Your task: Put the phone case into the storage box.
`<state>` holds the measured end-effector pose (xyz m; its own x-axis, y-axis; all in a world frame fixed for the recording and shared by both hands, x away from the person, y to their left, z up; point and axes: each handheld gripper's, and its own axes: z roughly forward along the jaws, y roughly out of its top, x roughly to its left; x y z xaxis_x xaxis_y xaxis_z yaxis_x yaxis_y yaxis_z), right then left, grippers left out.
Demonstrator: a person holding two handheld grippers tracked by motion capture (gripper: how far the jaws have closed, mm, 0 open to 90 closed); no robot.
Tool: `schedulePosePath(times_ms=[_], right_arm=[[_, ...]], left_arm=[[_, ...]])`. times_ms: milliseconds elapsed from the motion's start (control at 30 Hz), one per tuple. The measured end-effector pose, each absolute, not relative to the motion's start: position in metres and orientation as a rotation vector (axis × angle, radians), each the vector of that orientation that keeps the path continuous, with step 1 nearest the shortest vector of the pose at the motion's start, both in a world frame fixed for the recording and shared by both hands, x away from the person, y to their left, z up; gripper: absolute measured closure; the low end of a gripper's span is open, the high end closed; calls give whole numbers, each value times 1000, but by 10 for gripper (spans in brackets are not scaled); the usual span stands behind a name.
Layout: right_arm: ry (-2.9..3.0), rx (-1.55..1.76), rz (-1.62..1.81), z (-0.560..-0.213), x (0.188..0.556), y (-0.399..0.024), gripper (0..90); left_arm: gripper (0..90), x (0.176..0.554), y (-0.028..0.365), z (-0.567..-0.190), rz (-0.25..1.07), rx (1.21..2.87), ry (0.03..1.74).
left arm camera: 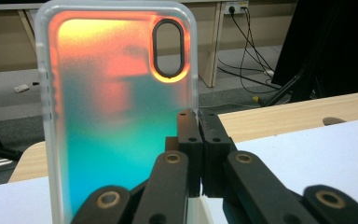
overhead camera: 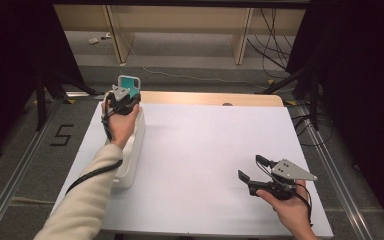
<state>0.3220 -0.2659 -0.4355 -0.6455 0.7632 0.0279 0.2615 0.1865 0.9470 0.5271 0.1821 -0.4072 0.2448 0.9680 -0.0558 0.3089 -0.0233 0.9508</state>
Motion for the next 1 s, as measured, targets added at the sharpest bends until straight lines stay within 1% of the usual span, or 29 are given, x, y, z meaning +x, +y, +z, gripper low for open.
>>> schedulePosePath(times_ms=[1000], right_arm=[[2014, 968, 1470, -436, 322, -265, 194]], left_arm=[[883, 530, 188, -419, 826, 1545, 1267]])
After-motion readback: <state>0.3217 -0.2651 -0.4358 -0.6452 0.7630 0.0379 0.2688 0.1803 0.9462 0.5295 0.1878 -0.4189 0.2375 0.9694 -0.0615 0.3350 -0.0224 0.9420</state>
